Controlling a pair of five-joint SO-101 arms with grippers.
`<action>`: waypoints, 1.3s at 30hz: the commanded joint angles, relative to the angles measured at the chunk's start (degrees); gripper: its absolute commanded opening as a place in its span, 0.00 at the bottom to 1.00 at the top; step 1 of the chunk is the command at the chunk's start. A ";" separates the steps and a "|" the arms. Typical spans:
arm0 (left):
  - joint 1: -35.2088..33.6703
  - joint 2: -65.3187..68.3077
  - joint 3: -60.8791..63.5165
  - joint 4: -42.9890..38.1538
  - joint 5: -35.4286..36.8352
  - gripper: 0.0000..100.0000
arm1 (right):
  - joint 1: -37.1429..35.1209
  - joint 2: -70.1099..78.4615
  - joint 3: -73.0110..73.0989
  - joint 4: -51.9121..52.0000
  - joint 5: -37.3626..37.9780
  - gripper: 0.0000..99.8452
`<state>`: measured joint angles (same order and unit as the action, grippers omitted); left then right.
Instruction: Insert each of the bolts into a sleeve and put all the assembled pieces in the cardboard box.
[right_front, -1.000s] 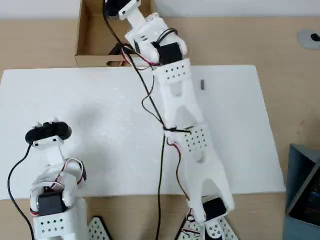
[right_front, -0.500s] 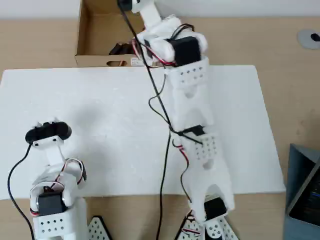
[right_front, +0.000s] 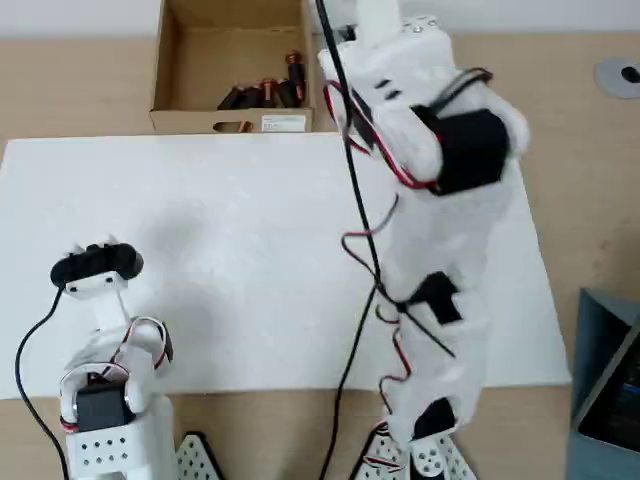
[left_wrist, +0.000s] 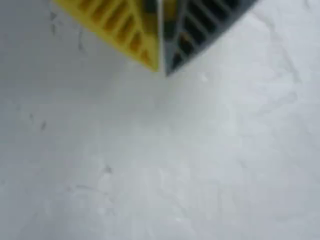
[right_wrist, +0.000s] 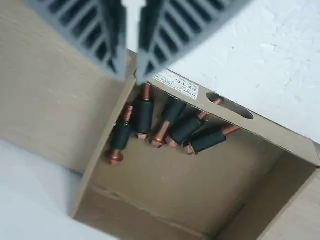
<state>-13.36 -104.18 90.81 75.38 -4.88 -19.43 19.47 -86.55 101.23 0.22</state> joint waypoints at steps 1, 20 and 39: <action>-0.18 -0.31 -0.35 -0.79 0.00 0.00 | 2.51 -13.67 11.21 1.32 -0.44 0.01; -0.18 -0.31 -0.35 -0.79 0.00 0.00 | 19.30 -62.64 89.89 -11.52 -0.44 0.01; -0.18 -0.31 -0.35 -0.79 0.00 0.00 | 16.22 -110.64 159.78 -34.20 0.00 0.01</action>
<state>-13.36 -104.18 90.81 75.38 -4.88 -2.29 -85.05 68.26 68.88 0.22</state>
